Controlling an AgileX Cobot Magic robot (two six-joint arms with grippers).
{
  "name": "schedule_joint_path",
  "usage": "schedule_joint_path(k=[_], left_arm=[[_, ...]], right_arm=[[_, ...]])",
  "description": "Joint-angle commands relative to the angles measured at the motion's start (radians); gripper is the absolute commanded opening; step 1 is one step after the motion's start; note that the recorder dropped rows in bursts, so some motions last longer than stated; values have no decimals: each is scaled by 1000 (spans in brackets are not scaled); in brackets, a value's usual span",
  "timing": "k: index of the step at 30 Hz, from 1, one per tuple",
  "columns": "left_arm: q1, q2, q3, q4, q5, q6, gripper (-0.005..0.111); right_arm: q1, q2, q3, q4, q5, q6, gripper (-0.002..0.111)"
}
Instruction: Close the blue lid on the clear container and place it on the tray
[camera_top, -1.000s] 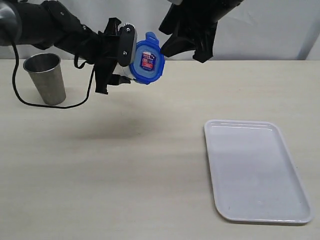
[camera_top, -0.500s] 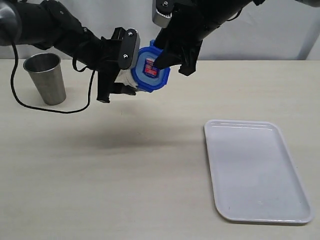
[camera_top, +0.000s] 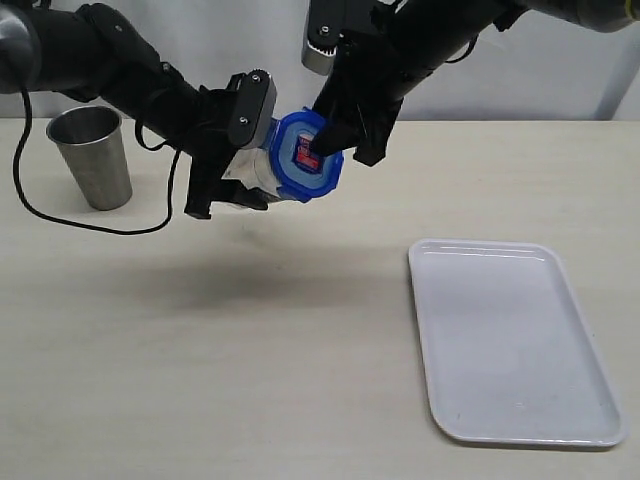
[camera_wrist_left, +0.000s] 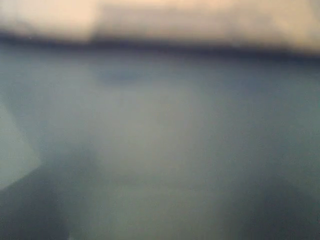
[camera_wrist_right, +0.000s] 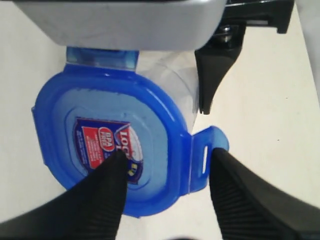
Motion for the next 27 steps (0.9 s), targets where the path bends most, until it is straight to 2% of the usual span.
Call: schedule_joint_path(k=[1, 6, 11, 27], left_arm=[[-10, -15, -9, -65, 56, 24, 0], [-10, -15, -9, -72, 88, 24, 0], [-10, -15, -9, -115, 119, 24, 0], [-10, -15, -9, -174, 154, 24, 0]], right_arm=[[-3, 23, -4, 8, -2, 11, 49], [0, 48, -4, 58, 26, -20, 48], [0, 64, -4, 66, 72, -23, 36], [4, 126, -4, 124, 79, -1, 35]])
